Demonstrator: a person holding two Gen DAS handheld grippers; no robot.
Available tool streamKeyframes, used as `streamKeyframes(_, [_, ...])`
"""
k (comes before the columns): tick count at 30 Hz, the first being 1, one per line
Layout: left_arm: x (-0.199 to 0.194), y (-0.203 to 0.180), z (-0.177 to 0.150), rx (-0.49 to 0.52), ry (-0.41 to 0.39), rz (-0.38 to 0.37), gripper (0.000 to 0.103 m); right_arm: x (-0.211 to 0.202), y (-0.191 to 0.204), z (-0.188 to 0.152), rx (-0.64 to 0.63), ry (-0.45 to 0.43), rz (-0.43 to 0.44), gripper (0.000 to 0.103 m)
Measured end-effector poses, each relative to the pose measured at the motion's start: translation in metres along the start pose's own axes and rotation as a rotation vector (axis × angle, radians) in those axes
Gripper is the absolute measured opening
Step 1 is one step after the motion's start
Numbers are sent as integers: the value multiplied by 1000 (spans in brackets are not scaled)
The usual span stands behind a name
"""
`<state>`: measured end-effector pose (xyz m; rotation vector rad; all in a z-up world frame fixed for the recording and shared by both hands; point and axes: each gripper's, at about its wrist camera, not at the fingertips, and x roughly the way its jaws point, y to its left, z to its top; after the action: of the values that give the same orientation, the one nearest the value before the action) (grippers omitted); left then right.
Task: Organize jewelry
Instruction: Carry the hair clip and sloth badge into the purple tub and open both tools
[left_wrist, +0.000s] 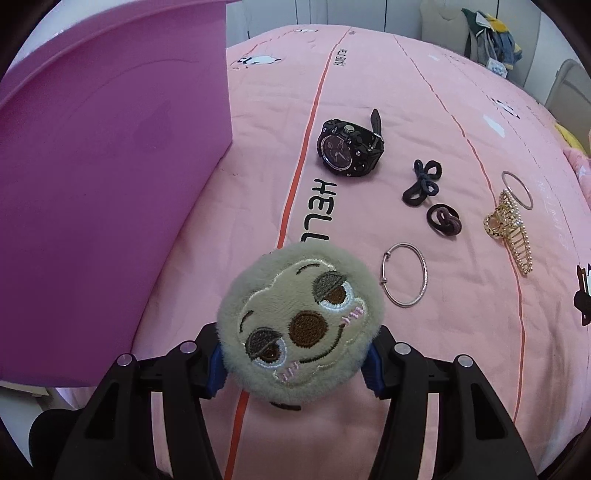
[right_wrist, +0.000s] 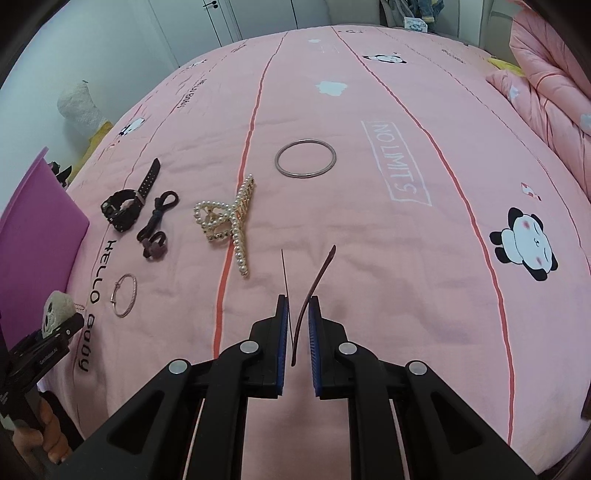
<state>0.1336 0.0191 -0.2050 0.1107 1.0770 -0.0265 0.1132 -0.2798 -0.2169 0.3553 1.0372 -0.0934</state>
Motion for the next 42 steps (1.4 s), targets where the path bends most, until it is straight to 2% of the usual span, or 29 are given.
streamKeyframes(7, [-48,-10,-10,37,-67,-1,55,-42,0,-25,-1,-33,32,11])
streamKeyframes(14, [-99,-15,-31,61,-105,-37,55,-82,0,-46,-16,-75,50,11])
streamKeyframes(22, [-156,-10,-33,69,-181,-66,55,-126,16,-50,-50,-141,93,11])
streamKeyframes(27, [-191,4,-21,39,-249,-71,55,-151,39,-41,-95,-185,131,11])
streamKeyframes(34, [-222,32,-2,-30,-300,-81,55,-173,86,-22,-177,-233,208,11])
streamKeyframes(42, [-237,78,15,-94,-346,-25,55,-172,156,-3,-288,-236,299,11])
